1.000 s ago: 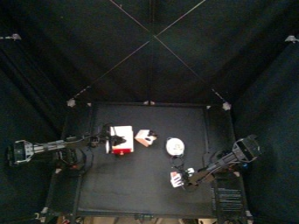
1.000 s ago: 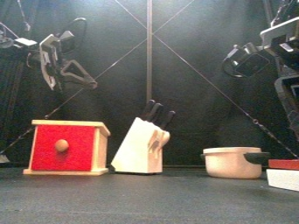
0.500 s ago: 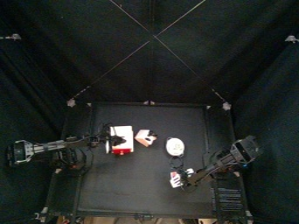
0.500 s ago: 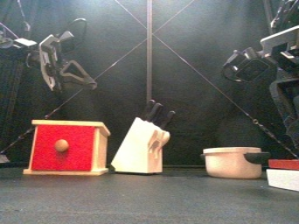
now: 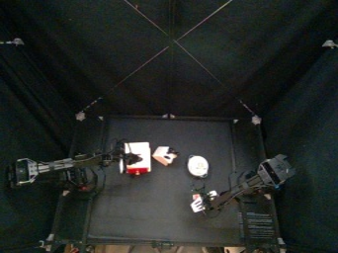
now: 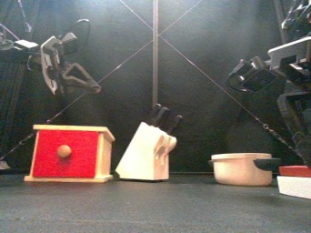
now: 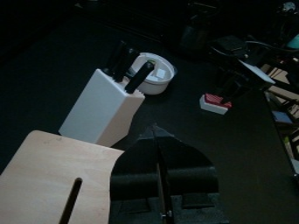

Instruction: Grab salmon sushi

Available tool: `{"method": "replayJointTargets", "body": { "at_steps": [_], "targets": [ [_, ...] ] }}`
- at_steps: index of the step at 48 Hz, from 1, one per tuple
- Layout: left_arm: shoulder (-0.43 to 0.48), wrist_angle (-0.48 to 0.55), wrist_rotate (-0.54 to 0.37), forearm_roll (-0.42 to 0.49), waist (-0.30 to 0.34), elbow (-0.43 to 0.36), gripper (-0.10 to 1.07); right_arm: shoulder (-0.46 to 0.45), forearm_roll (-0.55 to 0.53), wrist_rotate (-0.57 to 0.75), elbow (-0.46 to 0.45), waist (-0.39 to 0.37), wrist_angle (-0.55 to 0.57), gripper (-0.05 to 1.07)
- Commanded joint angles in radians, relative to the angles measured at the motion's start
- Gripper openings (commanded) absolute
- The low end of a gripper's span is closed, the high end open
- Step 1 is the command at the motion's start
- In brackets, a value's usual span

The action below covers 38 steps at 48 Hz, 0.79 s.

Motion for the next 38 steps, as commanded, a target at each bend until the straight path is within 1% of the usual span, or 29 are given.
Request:
{"method": "replayJointTargets", "body": {
  "at_steps": [1,38],
  "targets": [
    [0.000,-0.002,0.002,-0.002,-0.003,-0.012,0.14,-0.009,-0.011,0.002,-0.017,-0.005,-0.014,0.75],
    [0.000,0.000,0.002,-0.003,-0.003,-0.011,0.14,0.012,-0.012,-0.002,-0.008,-0.025,-0.020,0.74]
  ]
}}
